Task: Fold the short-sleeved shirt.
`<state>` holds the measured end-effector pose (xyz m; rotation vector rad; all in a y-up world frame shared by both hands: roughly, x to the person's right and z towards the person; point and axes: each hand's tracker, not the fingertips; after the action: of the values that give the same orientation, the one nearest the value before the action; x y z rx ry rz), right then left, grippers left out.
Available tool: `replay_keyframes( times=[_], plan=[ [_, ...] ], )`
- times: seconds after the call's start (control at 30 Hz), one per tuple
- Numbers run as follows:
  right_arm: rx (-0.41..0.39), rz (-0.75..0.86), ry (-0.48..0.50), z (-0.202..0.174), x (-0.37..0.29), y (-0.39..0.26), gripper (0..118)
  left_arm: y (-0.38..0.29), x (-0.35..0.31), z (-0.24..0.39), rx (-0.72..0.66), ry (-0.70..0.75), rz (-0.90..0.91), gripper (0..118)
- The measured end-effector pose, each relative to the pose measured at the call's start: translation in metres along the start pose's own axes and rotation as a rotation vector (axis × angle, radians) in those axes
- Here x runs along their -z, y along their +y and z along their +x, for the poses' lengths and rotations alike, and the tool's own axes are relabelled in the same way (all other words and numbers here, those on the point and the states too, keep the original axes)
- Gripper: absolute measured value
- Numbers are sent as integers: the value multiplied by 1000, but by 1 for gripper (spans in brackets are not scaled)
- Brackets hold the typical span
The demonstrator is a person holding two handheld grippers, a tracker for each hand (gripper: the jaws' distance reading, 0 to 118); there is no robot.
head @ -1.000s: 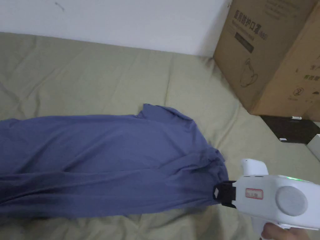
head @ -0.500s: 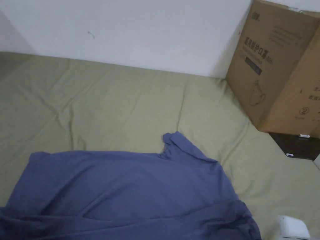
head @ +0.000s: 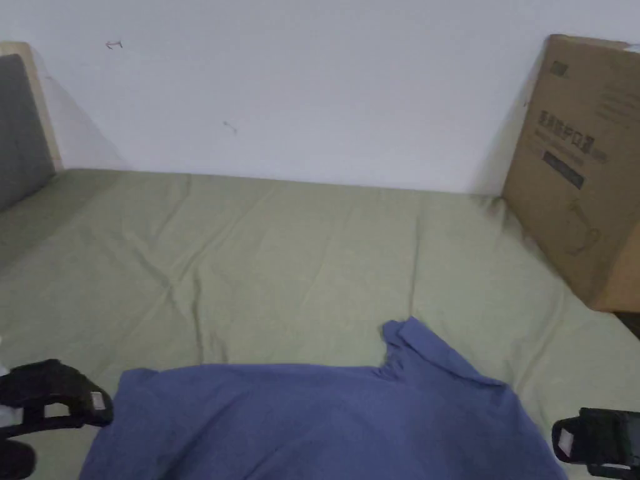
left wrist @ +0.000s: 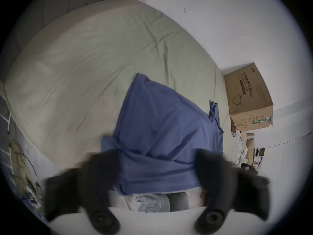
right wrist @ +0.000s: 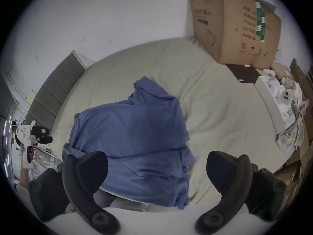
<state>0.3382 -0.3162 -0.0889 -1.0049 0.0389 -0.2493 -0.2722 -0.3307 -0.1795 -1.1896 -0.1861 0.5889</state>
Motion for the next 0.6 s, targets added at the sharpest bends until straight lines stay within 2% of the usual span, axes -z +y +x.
replay_keyframes(
  times=[0.03, 0.07, 0.1, 0.13, 0.17, 0.2, 0.27, 0.37, 0.4, 0.43, 0.53, 0.57, 0.6],
  plan=[
    [13, -5, -5, -7, 7, 6, 111, 9, 5, 7, 11, 16, -3, 14],
    [16, 31, 3, -10, 15, 10, 85, 21, 15, 14, 34, 44, -15, 0],
    [6, 44, 11, -15, 24, 17, 39, 32, 23, 21, 15, 93, 11, 0],
    [-13, 42, -2, -22, 36, 22, 0, 44, 35, 21, 37, 140, 8, 0],
    [-42, 40, -48, -23, 48, 26, 0, 54, 44, 25, 53, 162, -2, 0],
    [-26, 48, -93, -29, 56, 31, 0, 65, 53, 29, 43, 191, -9, 0],
    [-65, -17, -41, -34, 76, 38, 0, 94, 75, 28, 40, 225, -35, 0],
    [-37, -70, -15, -33, 108, 37, 0, 121, 108, 30, 35, 312, -73, 0],
    [-34, -86, -11, -31, 118, 35, 0, 134, 125, 23, 42, 337, -86, 4],
    [-36, -93, -12, -30, 125, 33, 0, 138, 133, 22, 39, 332, -75, 24],
    [-59, -119, -40, -28, 139, 31, 0, 146, 156, 10, -10, 339, -31, 63],
    [-66, -129, -46, -28, 146, 29, 0, 147, 167, 6, -30, 353, -66, 115],
    [-68, -135, -46, -26, 147, 29, 0, 155, 162, 6, -33, 349, -36, 116]
  ],
)
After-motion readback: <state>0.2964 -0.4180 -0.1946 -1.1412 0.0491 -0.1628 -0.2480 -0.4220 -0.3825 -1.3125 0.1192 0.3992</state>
